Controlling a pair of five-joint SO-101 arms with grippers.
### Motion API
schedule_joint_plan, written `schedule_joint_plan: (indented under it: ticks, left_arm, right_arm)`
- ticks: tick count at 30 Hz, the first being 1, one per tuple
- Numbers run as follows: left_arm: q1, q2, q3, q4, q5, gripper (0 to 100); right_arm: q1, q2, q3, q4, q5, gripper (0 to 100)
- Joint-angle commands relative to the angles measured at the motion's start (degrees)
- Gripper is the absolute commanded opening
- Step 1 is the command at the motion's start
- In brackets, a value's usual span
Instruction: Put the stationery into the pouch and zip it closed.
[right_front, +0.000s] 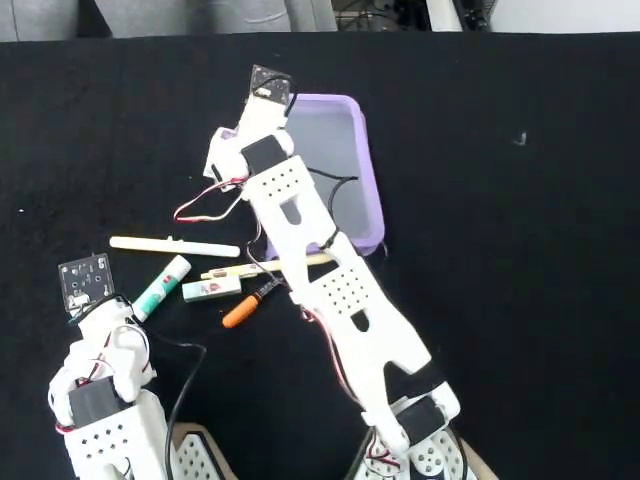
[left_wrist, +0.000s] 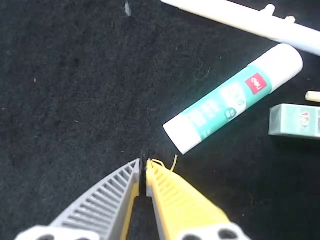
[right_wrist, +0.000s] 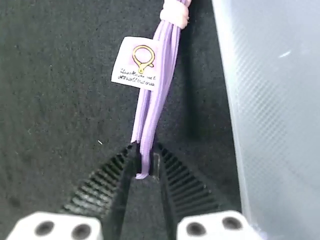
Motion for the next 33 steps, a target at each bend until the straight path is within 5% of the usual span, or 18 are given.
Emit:
schedule_joint_plan:
  ticks: [1, 18, 33]
  left_arm:
    - [-0.22, -0.35, 1.19, 0.35, 0.26, 3]
    - [-0.22, -0.35, 1.19, 0.35, 0.26, 3]
    - [-0.22, -0.35, 1.19, 0.35, 0.26, 3]
  right_arm:
    - [-0.18, -1.27, -2.86, -1.05, 2.81, 1.1]
    - [-2.90, -31.96, -2.77, 13.27, 39.91, 1.1]
    - [-5.10, -59.91, -2.42, 10.29, 55.38, 1.1]
